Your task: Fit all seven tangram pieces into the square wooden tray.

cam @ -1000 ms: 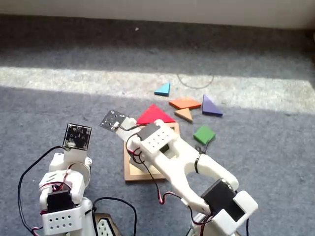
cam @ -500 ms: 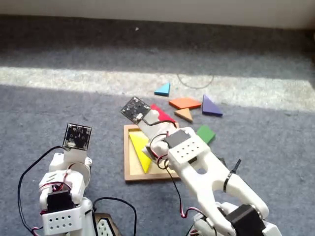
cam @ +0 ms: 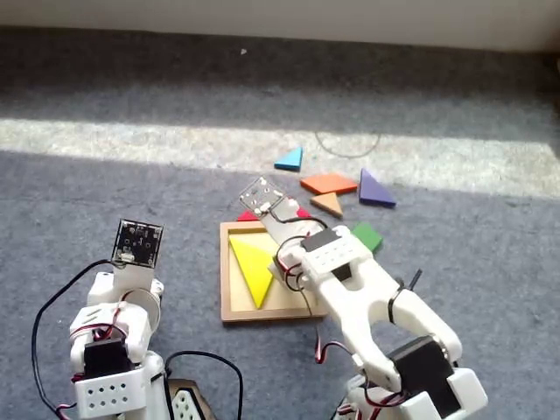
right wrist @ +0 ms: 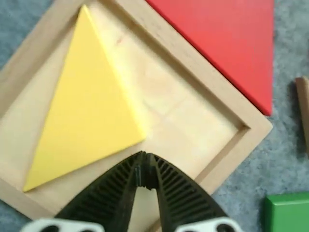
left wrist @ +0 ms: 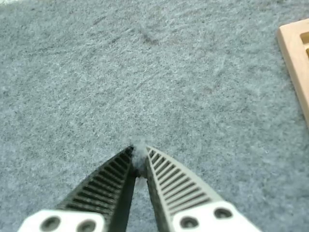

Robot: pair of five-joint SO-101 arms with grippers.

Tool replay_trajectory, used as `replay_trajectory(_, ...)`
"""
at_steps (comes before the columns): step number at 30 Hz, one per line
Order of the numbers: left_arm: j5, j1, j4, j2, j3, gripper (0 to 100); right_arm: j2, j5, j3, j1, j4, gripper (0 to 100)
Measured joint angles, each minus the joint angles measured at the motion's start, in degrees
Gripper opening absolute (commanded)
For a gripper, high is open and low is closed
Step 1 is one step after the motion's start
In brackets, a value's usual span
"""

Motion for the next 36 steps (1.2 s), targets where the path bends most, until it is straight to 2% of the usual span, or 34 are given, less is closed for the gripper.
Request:
replay_trajectory(8,0.00,0.00,0.00,0.00,0.00,1,0.09,-0.18,-0.18,-6.86,-0.26,0.5)
replay_trajectory(13,0.00,0.00,0.00,0.00,0.00,1,0.53,-4.04,-1.05,-11.96,-0.09,0.5)
replay_trajectory(18,0.00,0.00,0.00,0.00,0.00,1,1.23,-6.15,-2.73,-12.75,0.44,0.5)
replay_trajectory(23,0.00,0.00,0.00,0.00,0.00,1,-0.09,-6.59,-4.04,-15.03,5.36,0.5)
replay_trajectory(27,0.00,0.00,0.00,0.00,0.00,1,-8.00,-6.77,-4.13,-14.86,7.47,0.5)
replay_trajectory(31,0.00,0.00,0.00,0.00,0.00,1,-18.37,-6.77,-3.16,-11.08,8.53,1.0)
replay_trajectory(36,0.00,0.00,0.00,0.00,0.00,14,-25.67,-6.95,-2.73,-6.24,8.70,2.8)
